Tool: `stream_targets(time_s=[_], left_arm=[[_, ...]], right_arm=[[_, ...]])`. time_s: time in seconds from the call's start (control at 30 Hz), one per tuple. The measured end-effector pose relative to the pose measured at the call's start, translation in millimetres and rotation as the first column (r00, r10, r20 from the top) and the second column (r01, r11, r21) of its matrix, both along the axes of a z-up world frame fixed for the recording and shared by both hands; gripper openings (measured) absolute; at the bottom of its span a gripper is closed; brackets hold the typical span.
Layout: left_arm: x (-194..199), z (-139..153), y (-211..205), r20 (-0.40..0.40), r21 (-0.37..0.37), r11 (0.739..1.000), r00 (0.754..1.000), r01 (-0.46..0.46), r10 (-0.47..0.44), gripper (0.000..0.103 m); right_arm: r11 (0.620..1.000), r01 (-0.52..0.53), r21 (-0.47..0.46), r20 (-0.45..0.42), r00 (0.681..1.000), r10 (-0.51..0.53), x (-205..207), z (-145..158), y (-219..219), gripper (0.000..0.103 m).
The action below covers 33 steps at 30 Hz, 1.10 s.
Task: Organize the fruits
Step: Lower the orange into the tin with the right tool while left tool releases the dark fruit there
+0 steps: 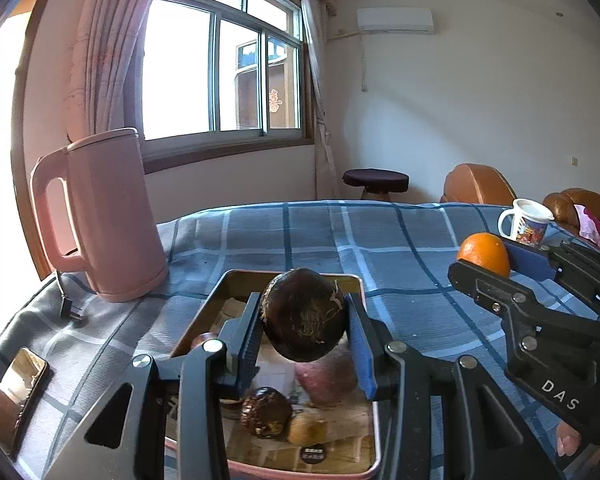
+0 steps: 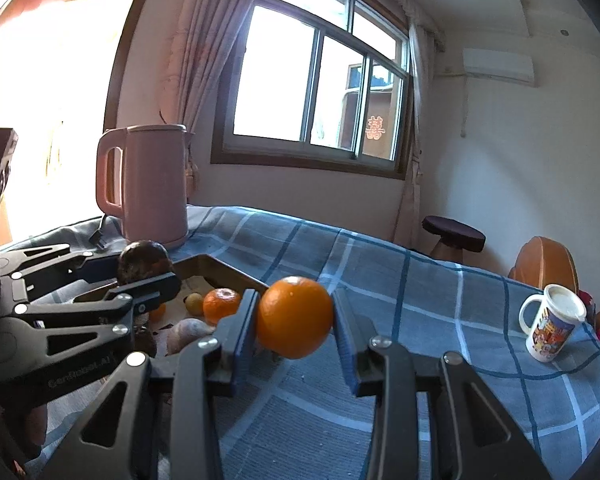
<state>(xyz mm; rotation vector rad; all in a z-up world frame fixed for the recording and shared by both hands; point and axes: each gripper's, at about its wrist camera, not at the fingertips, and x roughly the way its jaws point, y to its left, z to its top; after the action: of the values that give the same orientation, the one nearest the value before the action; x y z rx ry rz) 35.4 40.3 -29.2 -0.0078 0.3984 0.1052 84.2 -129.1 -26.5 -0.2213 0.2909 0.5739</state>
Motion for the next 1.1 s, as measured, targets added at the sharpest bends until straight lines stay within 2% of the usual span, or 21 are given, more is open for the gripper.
stream_targets(time_s=[0.37, 0.73, 1.1], left_arm=[[-3.6, 1.8, 22.4, -0.012, 0.013, 0.998, 0.998, -0.055, 0.056, 0.042], [-6.8, -4.8, 55.4, -0.042, -0.005, 0.993, 0.992, -0.121, 0.120, 0.042], [-2.2, -20.5, 75.8, -0.116, -0.029, 0.991, 0.986, -0.127, 0.123, 0.042]], right_arm=[[0.999, -0.045, -0.018, -0.009, 0.999, 0.045, -2.3, -0.4, 21.0, 0.039], [0.994, -0.103, -0.036, -0.038, 0.994, 0.102, -1.8, -6.4, 52.0, 0.039], [0.979, -0.181, -0.096, -0.083, 0.981, 0.173, -5.9, -25.8, 87.1, 0.039]])
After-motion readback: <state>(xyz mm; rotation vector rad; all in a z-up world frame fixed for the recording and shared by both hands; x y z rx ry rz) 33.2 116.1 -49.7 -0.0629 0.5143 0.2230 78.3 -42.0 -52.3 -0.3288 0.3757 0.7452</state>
